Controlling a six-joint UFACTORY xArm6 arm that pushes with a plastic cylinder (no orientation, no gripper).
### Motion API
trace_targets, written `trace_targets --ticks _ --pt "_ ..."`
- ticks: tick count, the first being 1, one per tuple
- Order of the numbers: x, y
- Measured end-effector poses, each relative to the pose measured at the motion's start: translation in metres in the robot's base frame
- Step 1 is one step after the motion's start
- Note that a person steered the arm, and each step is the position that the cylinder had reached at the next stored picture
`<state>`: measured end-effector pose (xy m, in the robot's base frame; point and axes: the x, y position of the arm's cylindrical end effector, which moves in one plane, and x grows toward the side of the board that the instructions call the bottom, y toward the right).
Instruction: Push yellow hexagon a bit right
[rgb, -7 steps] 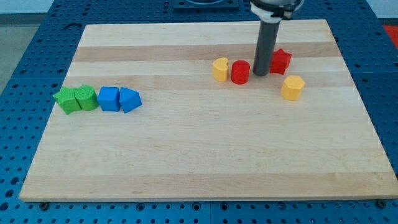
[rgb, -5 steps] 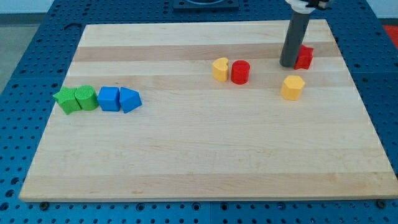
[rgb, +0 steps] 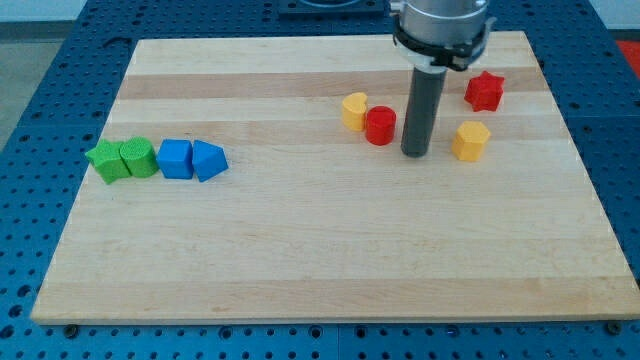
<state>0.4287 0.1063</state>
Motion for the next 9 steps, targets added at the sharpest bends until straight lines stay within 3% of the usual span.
trace_targets --ticks 2,3,5,7,9 --pt "0.012 0.091" --pt "0.012 0.107" --pt "0.030 0.035" --pt "-0.011 0.061" --pt "-0.012 0.095"
